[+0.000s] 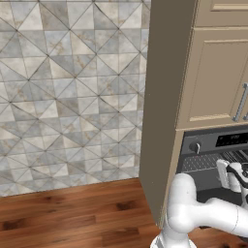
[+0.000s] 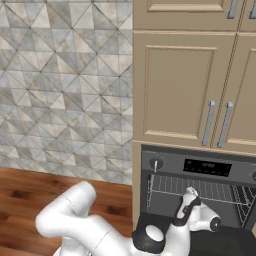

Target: Take the fish from the oven and place it on the plate on the counter.

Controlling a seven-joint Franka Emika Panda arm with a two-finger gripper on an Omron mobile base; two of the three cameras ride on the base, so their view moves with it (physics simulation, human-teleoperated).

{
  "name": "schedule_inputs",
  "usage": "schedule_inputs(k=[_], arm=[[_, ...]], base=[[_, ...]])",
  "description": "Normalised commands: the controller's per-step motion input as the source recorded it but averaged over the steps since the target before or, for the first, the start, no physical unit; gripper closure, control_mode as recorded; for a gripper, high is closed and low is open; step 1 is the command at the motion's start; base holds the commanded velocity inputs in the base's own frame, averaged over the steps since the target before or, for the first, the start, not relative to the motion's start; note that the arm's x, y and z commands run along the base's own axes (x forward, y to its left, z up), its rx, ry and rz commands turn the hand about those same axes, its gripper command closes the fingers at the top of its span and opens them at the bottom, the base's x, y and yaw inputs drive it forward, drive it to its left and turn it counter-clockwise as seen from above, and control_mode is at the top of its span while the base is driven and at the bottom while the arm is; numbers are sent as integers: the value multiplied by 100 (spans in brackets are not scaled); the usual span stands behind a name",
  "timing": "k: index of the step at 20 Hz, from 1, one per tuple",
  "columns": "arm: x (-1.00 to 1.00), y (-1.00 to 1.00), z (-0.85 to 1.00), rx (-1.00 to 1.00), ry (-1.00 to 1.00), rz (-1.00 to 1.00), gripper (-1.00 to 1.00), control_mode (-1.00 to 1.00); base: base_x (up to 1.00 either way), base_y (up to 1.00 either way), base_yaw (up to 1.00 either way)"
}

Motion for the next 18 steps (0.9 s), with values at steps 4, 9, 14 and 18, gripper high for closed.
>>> schedule_inputs(k=[4,9,14,18], arm=[[13,-3,-30,0,0,-17,-100,-100],[10,-14,-21,1,0,-15,-100,-100],[2,-21,-22,7,0,-7,-100,-100],[0,-16,-35,9,0,-2,-100,-100]], base=[[0,0,0],[0,0,0],[0,0,0],[0,0,0]])
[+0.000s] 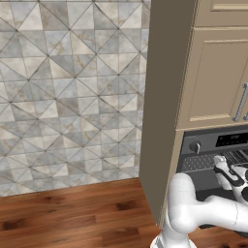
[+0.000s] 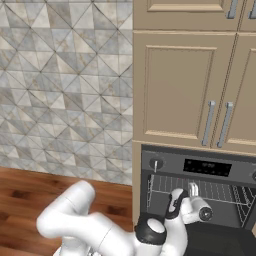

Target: Take the fish from the oven and place it on the plate on the counter.

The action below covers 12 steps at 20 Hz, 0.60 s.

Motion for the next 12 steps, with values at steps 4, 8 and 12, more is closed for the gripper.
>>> schedule_inputs(k=[4,8,12], arm=[[3,-1,-54,5,-3,-2,-100,-100],[9,0,-72,6,-12,-2,-100,-100],[2,0,-78,12,-22,-2,-100,-100]], base=[[0,0,0],[0,0,0],[0,0,0]])
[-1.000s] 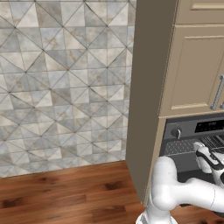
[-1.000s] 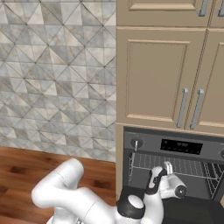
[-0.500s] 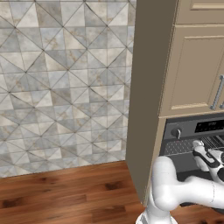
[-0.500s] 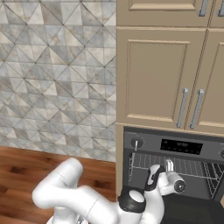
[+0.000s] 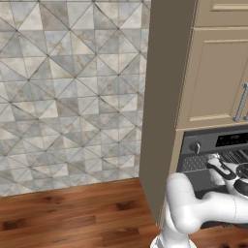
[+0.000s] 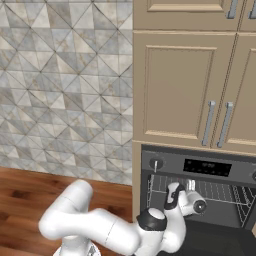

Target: Take the fish from the oven and place it on the plate on the counter.

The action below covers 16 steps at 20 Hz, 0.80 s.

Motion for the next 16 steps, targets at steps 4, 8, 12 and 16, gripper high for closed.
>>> schedule_inputs(k=[4,8,12,16], arm=[[0,0,-81,11,-22,0,-100,-100],[0,0,-74,7,-13,0,-100,-100],[0,0,-69,6,-11,0,-100,-100],[0,0,-68,7,-22,0,-100,-100]], base=[[0,0,0],[0,0,0],[0,0,0],[0,0,0]])
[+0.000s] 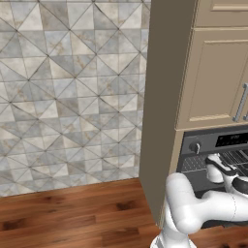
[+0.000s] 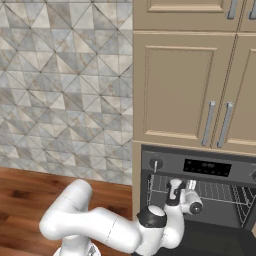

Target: Take the fish from the oven and place it on the plate on the counter.

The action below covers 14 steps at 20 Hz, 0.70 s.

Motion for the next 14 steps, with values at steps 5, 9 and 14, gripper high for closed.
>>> schedule_inputs(k=[5,9,14], arm=[[6,0,-85,9,-29,0,-100,-100],[17,0,-88,8,-29,0,-100,-100],[19,0,-80,9,-29,0,-100,-100]], base=[[0,0,0],[0,0,0],[0,0,0]])
